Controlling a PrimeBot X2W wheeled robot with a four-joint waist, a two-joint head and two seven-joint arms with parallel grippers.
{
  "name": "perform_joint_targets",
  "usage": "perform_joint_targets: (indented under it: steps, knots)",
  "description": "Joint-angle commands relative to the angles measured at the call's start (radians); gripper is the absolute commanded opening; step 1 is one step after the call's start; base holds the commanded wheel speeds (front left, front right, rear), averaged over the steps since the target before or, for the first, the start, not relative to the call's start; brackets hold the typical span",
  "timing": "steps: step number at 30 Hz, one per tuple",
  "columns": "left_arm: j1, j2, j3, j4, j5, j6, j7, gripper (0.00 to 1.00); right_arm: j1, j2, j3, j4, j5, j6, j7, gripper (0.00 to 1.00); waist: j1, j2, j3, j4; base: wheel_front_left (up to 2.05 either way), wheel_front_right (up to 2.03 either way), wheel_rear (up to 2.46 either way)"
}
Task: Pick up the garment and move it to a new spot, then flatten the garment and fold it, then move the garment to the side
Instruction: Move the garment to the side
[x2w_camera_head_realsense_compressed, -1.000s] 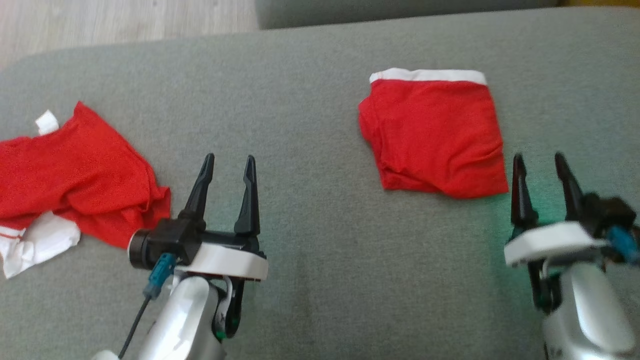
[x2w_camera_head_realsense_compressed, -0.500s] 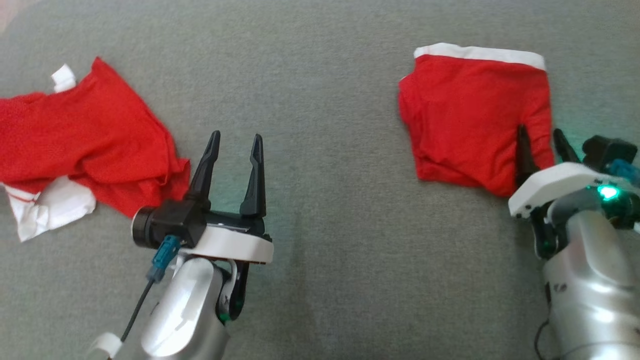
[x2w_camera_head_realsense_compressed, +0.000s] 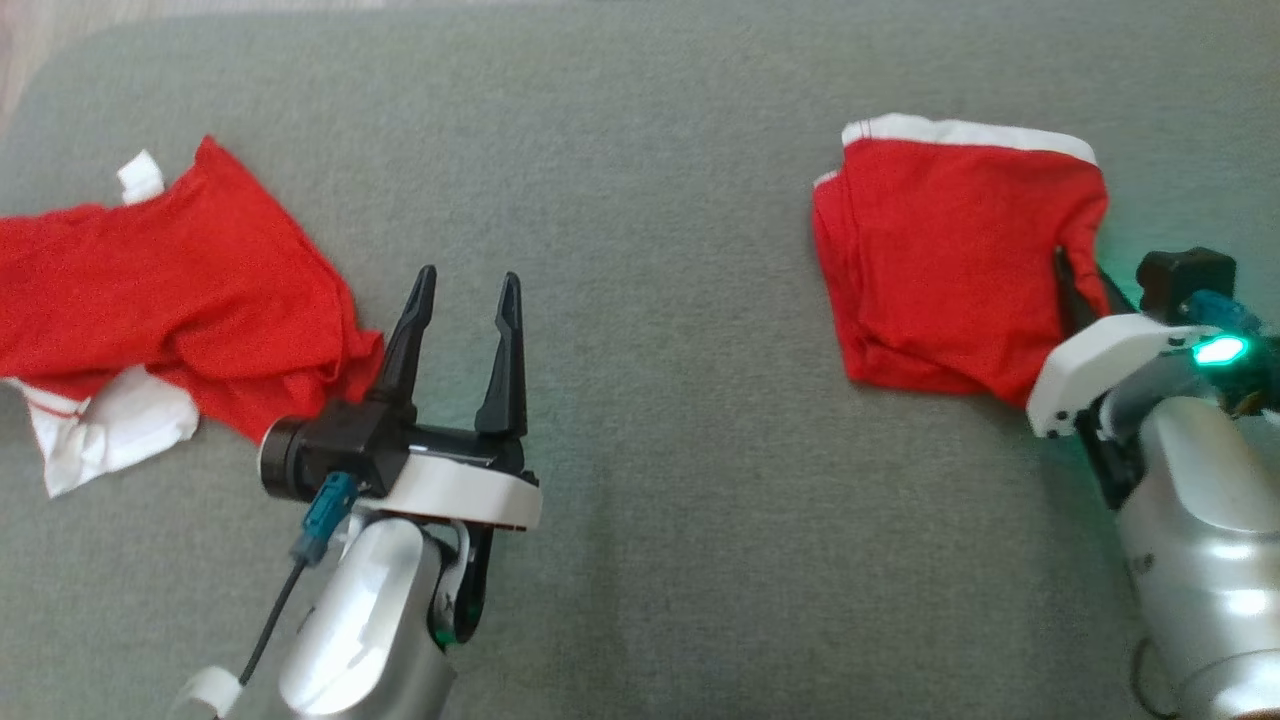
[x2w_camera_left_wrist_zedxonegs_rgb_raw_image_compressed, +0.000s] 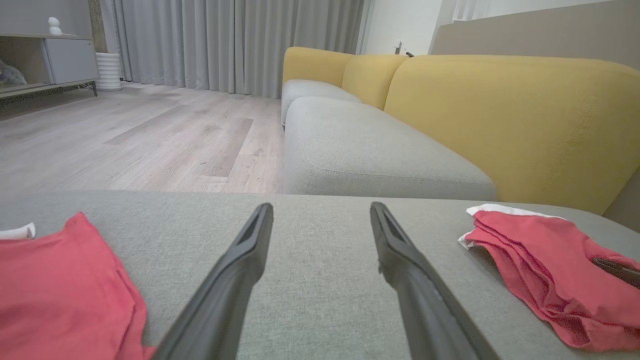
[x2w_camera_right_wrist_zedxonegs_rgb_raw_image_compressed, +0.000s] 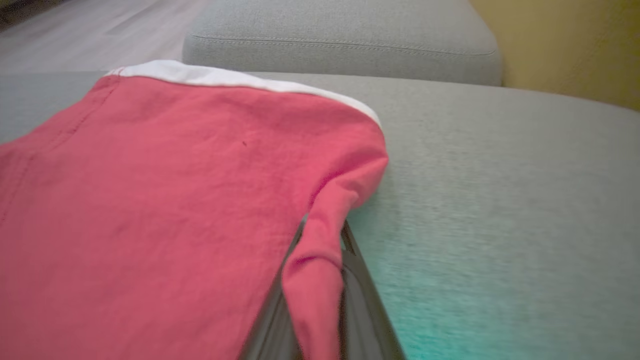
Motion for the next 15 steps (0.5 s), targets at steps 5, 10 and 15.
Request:
perform_joint_targets:
  steps: [5, 10, 15]
  knots:
    - [0.000, 0.009, 0.038, -0.034, 0.007, 0.002, -0.005, 1.00, 0.006, -0.129, 0.120, -0.031, 0.000, -0.001, 0.019, 0.00, 0.0000, 0.0000, -0.035, -0.035, 0.00, 0.00, 0.00]
    - [-0.006, 0.009, 0.034, -0.047, 0.008, 0.002, -0.005, 1.00, 0.018, -0.306, 0.169, -0.035, 0.016, -0.001, 0.059, 0.00, 0.0000, 0.0000, -0.014, -0.041, 0.00, 0.00, 0.00]
    - [-0.025, 0.009, 0.031, -0.053, 0.014, -0.004, -0.005, 1.00, -0.001, -0.469, 0.145, -0.007, -0.016, -0.001, 0.066, 0.00, 0.0000, 0.0000, 0.032, -0.027, 0.00, 0.00, 0.00]
